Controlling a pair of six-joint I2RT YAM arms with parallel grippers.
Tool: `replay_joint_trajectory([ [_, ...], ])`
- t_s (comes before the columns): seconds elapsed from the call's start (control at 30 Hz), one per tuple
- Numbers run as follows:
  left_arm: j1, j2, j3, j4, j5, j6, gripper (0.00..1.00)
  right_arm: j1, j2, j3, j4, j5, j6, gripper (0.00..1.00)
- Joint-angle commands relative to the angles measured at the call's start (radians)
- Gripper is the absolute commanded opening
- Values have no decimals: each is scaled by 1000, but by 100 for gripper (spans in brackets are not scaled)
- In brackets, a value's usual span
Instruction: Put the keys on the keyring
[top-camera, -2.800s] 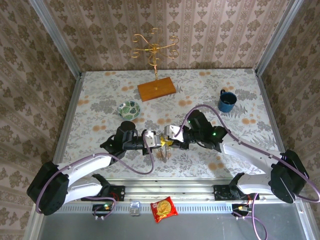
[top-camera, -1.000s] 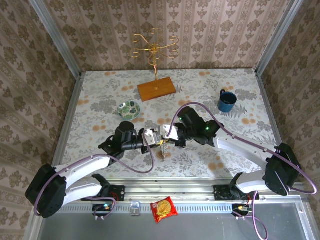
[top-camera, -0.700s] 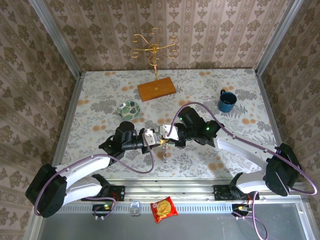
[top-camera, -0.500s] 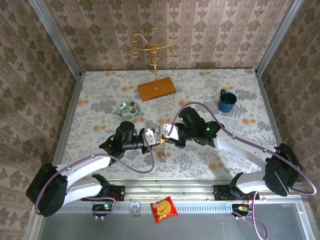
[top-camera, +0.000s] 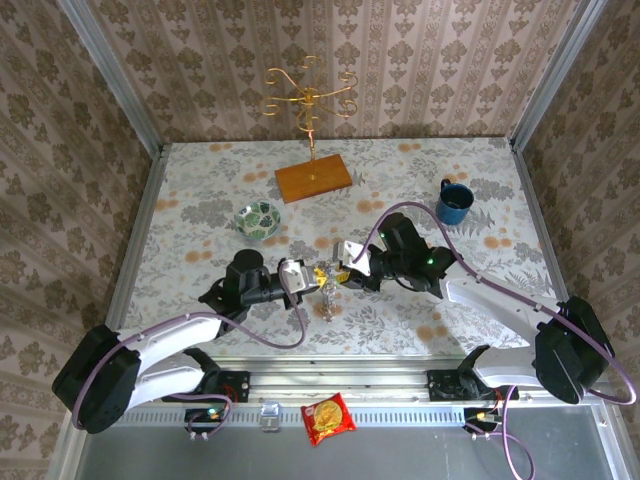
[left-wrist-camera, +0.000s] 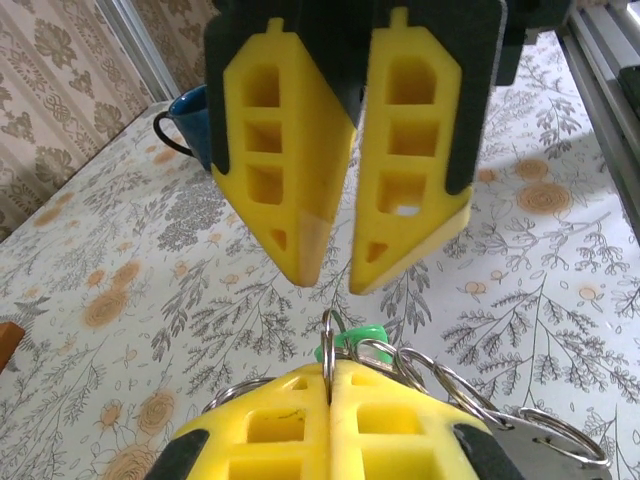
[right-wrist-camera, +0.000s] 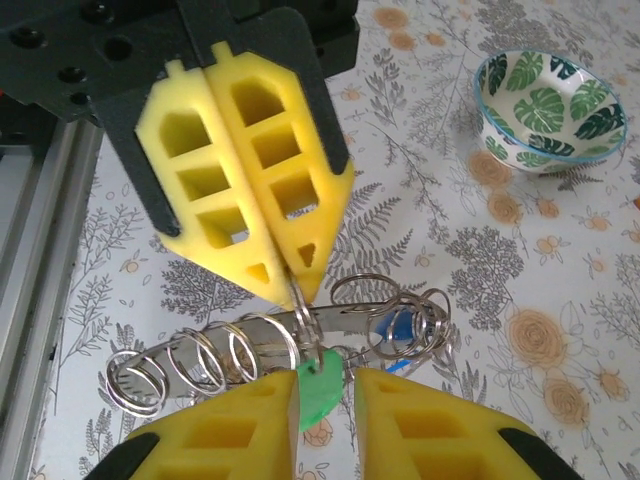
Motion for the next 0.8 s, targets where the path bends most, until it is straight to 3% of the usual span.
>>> replay_joint_trajectory([
  [0.0, 9, -1, -4, 114, 46, -48, 0, 3, 6, -5, 28, -54, 15, 23],
  [0.47, 12, 6, 1, 99, 68, -39, 0, 4, 18, 10, 31, -43, 5, 15],
  [0.77, 12, 5, 7, 78, 70, -19, 0, 2, -3, 16, 8, -40, -1, 21],
])
